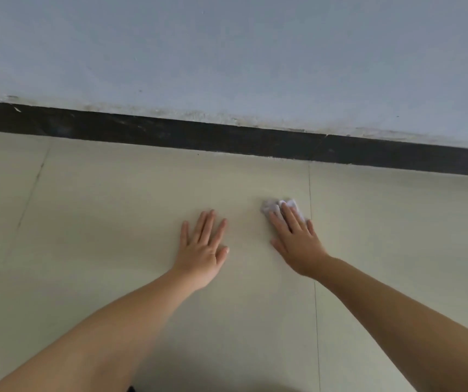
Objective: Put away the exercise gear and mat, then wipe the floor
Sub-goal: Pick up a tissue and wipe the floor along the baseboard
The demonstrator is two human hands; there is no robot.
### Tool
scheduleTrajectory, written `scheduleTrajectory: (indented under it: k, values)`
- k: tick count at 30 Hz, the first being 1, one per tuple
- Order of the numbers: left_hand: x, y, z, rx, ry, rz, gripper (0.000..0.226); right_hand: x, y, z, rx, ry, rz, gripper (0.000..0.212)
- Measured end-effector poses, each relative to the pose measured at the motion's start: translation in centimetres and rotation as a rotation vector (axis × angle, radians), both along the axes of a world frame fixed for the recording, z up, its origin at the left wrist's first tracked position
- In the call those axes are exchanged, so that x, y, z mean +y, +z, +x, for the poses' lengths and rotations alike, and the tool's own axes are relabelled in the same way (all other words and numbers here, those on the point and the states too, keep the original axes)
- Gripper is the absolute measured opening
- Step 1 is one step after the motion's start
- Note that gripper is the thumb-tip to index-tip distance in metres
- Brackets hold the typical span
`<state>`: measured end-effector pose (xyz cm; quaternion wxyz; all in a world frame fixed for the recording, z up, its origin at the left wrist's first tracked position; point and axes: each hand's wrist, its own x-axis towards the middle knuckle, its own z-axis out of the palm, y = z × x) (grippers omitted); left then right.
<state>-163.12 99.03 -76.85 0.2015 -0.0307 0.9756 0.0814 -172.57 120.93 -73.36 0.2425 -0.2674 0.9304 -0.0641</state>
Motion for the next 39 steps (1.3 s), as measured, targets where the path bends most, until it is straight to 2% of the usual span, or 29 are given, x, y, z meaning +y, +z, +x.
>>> scheduleTrajectory:
  k: [2,4,6,9,11,13,16,18,20,24,26,27,29,31,33,34,36,39]
  values:
    - [-0.2,0.3,-0.2,-0.04,-0.008,0.0,0.068,-0.6,-1.0,0.5,0.004,0.012,0.108,0.068]
    - [-0.3,1.2,-0.6,-0.111,-0.027,-0.024,0.067,-1.8,-1.1,0.9,0.001,-0.019,0.104,0.076]
    - [-0.5,1.2,-0.7,-0.103,-0.038,-0.015,0.072,-3.1,-0.9,1.3,0.001,0.051,0.055,0.071]
    - [-0.5,-0.3,0.1,0.04,-0.05,-0.022,0.075,-2.3,-1.6,1.4,0.104,0.203,-0.004,0.061]
    - [-0.6,-0.6,0.0,0.035,-0.041,-0.018,0.071,0.5,-2.3,0.8,0.163,0.184,-0.014,0.052]
    - [-0.7,-0.3,-0.3,0.009,-0.065,-0.052,0.074,3.8,-2.5,-0.3,0.178,-0.049,-0.022,0.051]
    - [-0.6,0.1,-0.4,-0.064,-0.053,-0.015,0.073,5.9,-1.9,-3.0,0.112,-0.666,0.022,0.055]
    - [-0.6,0.1,-0.5,-0.077,-0.044,0.006,0.073,4.1,-1.4,-5.4,0.073,-0.81,0.057,0.056]
    - [-0.6,-0.1,-0.3,-0.095,-0.044,0.013,0.072,0.6,-1.3,-6.8,0.078,-0.698,0.05,0.056]
    - [-0.5,0.1,-0.5,-0.048,-0.039,0.014,0.074,-5.7,-1.7,-3.6,0.083,-0.061,-0.116,0.053]
    - [-0.5,0.0,-0.4,-0.049,-0.024,0.029,0.074,-5.0,-2.2,-1.3,0.087,0.213,-0.134,0.053]
    - [-0.6,-0.1,-0.3,-0.065,-0.029,0.022,0.074,-3.5,-2.4,-0.9,0.103,0.283,-0.132,0.053]
    - [-0.8,-0.7,-0.2,0.02,-0.076,-0.038,0.075,0.6,-2.9,-1.2,0.177,0.258,-0.066,0.052]
    - [-0.8,-0.4,-0.3,0.03,-0.039,-0.028,0.071,4.4,-2.7,-2.5,0.209,-0.027,0.021,0.053]
    - [-0.8,-0.5,-0.3,0.05,-0.062,-0.029,0.074,4.8,-1.9,-4.3,0.113,-0.399,0.071,0.055]
    - [-0.7,-0.6,-0.3,0.007,-0.063,-0.04,0.075,3.5,-1.3,-5.2,0.06,-0.519,0.088,0.056]
    - [-0.7,-0.3,-0.4,0.038,-0.051,-0.078,0.079,-1.1,-0.7,-6.0,0.035,-0.491,0.104,0.057]
    - [-1.0,-0.2,-0.2,-0.046,-0.045,-0.018,0.071,-8.5,-0.9,-4.7,0.009,-0.095,0.002,0.057]
